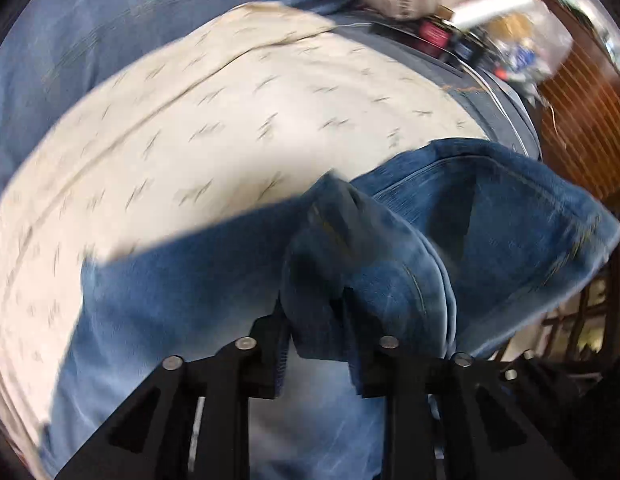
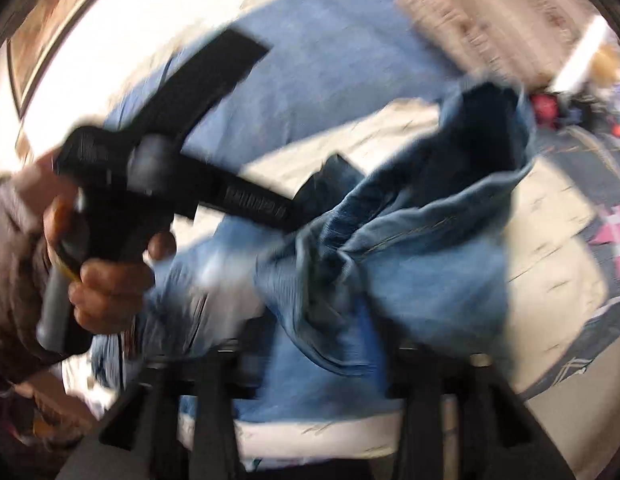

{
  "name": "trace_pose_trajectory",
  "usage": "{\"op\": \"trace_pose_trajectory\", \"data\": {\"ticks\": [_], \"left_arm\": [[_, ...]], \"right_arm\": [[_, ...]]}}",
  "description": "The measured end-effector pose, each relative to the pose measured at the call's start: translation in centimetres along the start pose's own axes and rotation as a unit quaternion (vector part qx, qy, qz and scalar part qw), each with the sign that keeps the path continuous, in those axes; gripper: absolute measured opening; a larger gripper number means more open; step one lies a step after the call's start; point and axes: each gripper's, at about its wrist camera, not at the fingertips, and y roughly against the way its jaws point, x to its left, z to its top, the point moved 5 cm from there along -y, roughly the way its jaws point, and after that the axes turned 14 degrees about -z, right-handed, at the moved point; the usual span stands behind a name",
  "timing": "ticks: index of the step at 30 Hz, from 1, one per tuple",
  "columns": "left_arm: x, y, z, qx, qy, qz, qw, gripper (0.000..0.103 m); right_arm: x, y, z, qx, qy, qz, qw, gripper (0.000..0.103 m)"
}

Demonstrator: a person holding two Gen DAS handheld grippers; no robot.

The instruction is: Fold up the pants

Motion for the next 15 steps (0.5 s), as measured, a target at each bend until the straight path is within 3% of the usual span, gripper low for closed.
{"op": "trace_pose_trajectory", "data": {"ticks": [1,6,9,13,15], "left_arm": [[0.5,0.5,-0.5,-0.004,0.009,-0.002,1.0000,0.030],[2.0,2.7,-2.9,-0.011,0.027,-0.013,0.9995,0.036],[3.3,4.4,-4.4,-0.031,0.049,-0.019,0.9982,0.038],[4.8,7.1,-6.4,-0.070,0.109,-0.051,0.9902,0.034],[4.6,9.3,-7.5,-0.095,0.113,-0.087,0.9852,0.034]], "right_arm": [[0.8,-0.3,-0.4,0.009,0.010,0.005,1.000,0.063],[3.5,-0.4,-2.1,0.040,0.045,0.020,0.998,0.070],[3.4,0.8,-2.1,0.044,0.044,0.027,0.998,0.069],[0.9,3.9,-1.5,0.022,-0.002,0.037,0.999,0.074],[-1.8,4.7,-1.1,0.015,-0.054,0.040,0.998,0.079]]}}
